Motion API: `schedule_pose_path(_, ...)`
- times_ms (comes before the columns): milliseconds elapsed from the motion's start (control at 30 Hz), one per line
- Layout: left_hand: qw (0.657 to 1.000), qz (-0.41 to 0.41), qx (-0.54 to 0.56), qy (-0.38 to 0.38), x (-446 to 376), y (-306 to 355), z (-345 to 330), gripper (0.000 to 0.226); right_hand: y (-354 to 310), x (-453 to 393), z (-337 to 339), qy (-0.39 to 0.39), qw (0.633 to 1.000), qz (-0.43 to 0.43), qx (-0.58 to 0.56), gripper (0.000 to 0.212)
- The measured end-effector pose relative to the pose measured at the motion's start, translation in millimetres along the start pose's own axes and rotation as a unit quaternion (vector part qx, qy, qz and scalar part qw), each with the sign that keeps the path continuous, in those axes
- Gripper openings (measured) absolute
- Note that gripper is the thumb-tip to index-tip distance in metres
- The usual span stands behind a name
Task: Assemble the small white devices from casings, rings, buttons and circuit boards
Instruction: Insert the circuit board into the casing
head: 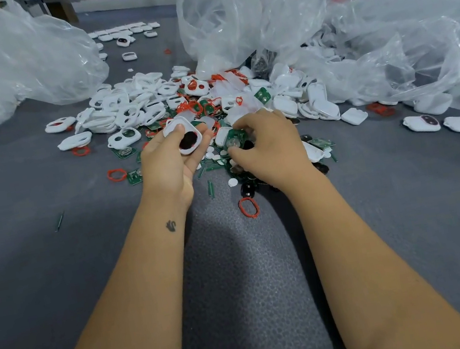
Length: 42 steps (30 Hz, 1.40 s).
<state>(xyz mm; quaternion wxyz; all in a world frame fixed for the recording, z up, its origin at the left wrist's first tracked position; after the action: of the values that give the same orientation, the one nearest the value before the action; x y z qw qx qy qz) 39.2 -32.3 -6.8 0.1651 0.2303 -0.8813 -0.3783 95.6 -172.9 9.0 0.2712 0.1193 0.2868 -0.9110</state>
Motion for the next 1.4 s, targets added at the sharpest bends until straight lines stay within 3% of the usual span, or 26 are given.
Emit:
schedule_pose_path(67,1.0,0.001,0.002,-0.004,0,0,0,0.013,-1,0,1,-0.007,0.998,-0.004,-0.06,0.035)
schedule_pose_path(200,1.0,0.004,-0.003,-0.011,-1,0,0,0.013,12,-3,10,0.097,0.987,-0.095,-0.087,0.022)
schedule_pose_path(367,1.0,0.012,0.0,-0.029,0,-2,-3,0.014,28,-5,9,0.043,0.985,-0.16,-0.056,0.032)
schedule_pose_path(567,0.999,0.032,0.004,-0.04,1,-4,-5,0.013,28,-3,12,0.089,0.973,-0.184,-0.112,0.028)
schedule_pose_path(700,0.998,0.04,-0.008,-0.047,3,-5,-6,0.013,30,-3,15,0.109,0.981,-0.157,-0.027,0.037)
schedule_pose_path(867,0.998,0.036,-0.021,-0.053,4,-6,-7,0.015,24,-4,3,0.038,0.988,-0.117,0.093,0.034)
schedule_pose_path(967,0.997,0.036,-0.036,-0.059,4,-7,-8,0.015,23,-6,1,0.037,0.989,-0.103,0.1,0.028)
schedule_pose_path(1100,0.996,0.035,-0.054,-0.067,5,-8,-9,0.016,20,-5,5,0.073,0.992,-0.095,0.025,0.016)
schedule_pose_path(1167,0.996,0.032,-0.055,-0.07,4,-8,-8,0.016,18,-4,8,0.091,0.988,-0.107,-0.071,0.018)
schedule_pose_path(1267,0.995,0.031,-0.061,-0.073,4,-8,-8,0.014,14,-3,11,0.091,0.945,-0.13,-0.285,0.02)
schedule_pose_path(1400,0.994,0.033,-0.064,-0.084,5,-8,-10,0.011,5,-1,10,0.044,0.89,-0.121,-0.437,0.025)
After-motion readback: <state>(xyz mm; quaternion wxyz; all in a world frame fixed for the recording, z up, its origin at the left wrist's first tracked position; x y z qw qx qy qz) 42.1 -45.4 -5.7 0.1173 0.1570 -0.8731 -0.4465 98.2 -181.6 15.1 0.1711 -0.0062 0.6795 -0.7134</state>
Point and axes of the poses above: each hand's wrist, its own x-axis away from the middle knuckle, its own z-axis out of the back of the hand, y = z × x, the point moved 3 cm from there along -x, towards the middle knuckle, and after that the axes turned 2 degrees about -y, right-handed, at the moved point
